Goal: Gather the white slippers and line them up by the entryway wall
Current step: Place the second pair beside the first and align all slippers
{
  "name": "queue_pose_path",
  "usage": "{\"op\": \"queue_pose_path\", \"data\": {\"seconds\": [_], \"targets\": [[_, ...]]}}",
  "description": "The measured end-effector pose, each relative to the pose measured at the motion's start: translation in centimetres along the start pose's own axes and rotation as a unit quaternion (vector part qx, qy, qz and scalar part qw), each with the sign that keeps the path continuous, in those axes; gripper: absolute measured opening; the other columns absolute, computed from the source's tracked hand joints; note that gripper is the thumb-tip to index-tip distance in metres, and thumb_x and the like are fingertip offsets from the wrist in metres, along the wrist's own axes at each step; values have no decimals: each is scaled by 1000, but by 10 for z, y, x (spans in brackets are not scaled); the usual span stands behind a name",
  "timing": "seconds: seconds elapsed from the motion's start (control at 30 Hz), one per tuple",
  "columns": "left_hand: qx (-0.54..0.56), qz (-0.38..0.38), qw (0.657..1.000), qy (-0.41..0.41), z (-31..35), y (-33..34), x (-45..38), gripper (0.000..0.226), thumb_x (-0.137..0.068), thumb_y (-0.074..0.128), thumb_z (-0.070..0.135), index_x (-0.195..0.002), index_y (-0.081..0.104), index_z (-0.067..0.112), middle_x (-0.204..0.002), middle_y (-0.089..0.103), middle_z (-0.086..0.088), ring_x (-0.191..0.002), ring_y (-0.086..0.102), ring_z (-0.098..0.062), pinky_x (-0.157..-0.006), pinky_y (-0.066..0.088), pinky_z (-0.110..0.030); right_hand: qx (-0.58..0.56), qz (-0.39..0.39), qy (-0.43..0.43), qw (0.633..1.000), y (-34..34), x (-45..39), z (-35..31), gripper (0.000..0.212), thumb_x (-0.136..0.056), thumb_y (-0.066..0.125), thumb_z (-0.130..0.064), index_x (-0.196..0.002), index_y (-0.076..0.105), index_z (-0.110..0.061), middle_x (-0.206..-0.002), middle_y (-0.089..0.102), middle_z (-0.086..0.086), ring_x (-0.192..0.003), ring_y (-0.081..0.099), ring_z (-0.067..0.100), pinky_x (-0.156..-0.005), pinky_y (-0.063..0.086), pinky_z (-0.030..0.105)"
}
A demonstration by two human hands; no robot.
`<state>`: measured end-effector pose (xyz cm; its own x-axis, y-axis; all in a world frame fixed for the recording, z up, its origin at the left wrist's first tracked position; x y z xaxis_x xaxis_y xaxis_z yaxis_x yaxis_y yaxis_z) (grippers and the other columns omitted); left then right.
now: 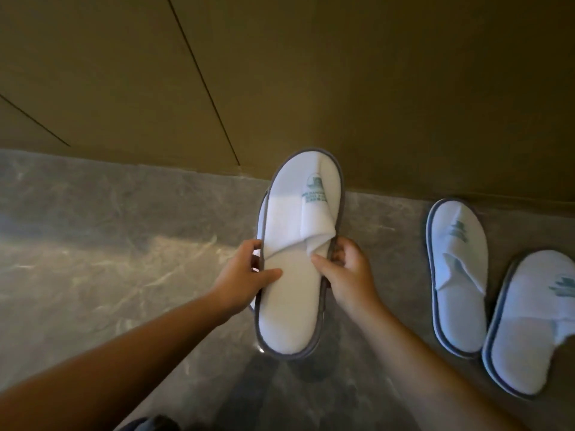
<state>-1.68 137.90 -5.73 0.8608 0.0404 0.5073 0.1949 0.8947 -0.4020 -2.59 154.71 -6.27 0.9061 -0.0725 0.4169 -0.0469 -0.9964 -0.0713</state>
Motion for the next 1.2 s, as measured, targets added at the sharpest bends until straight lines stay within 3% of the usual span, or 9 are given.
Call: {"op": "queue_pose_path", "data": {"seconds": [0.1,0.23,0.33,0.53,0.67,0.73,0.83,0.97,1.2], "targets": [[19,-9,1000,6,-15,-17,-5,37,-79,62,19,-105,38,26,-93,58,3,-86,60,-13,-63,51,-25,32,-33,4,999,24,2,-3,36,-76,66,-21,-108,48,-24,-103,60,-1,-99,58,17,-86,49,36],[95,-20,995,-3,-30,-34,-15,32,-81,59,18,-105,39,26,-102,61,-5,-93,61,-18,-72,54,-33,71,-37,5,997,39,-10,-16,46,-75,66,-13,-118,48,-11,-79,57,-4,-80,58,16,-75,48,31],[123,-45,991,-10,-37,-37,-25,28,-82,57,15,-99,41,29,-99,64,-7,-91,63,-20,-76,54,-37,81,-19,27,996,49,-14,-19,50,-74,67,-8,-119,45,-10,-79,55,-5,-81,57,17,-73,47,29],[66,-152,986,19,-25,1,-28,44,-81,58,8,-120,39,15,-68,57,-4,-72,58,-21,-74,52,-37,57,148,68,985,17,9,-2,52,-72,65,2,-116,42,-12,-96,53,1,-87,53,17,-73,45,28],[19,-233,971,55,-19,41,-23,54,-80,61,14,-128,36,21,-75,58,10,-72,57,-6,-66,49,-11,69,200,82,974,-32,20,12,52,-73,63,3,-118,44,-13,-103,51,5,-92,50,19,-79,41,34],[-35,-211,974,78,-22,48,-30,54,-80,61,21,-128,37,23,-100,59,8,-90,57,-7,-77,47,-9,114,186,89,972,-54,18,20,52,-76,63,-3,-121,42,-17,-110,50,3,-98,48,19,-86,41,36],[-119,-135,980,89,-31,37,-50,57,-80,61,24,-130,35,19,-137,43,-7,-124,43,-24,-105,37,-35,169,210,82,959,-81,14,32,50,-77,65,-14,-121,42,-20,-118,51,3,-106,48,23,-100,39,46],[-214,-63,973,62,-50,13,-69,70,-77,64,33,-135,26,22,-145,28,-7,-131,29,-27,-108,30,-43,137,239,81,958,-84,13,59,48,-77,64,-10,-120,43,-15,-117,52,4,-96,46,15,-85,37,32],[-185,-33,982,-22,-81,9,-102,83,-73,68,36,-137,19,16,-146,29,-10,-131,30,-28,-105,33,-47,83,212,88,970,-64,-4,95,50,-77,64,-12,-121,41,-15,-108,52,1,-88,52,15,-63,40,19]]}}
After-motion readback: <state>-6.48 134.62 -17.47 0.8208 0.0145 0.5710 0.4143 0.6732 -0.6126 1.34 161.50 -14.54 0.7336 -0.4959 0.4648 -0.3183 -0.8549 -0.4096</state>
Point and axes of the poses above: each hand's wrist, its own x-axis away from the middle knuckle, its own y-axis out of the palm, z = x × y, the point moved 9 cm from there along -x, towards the middle knuckle
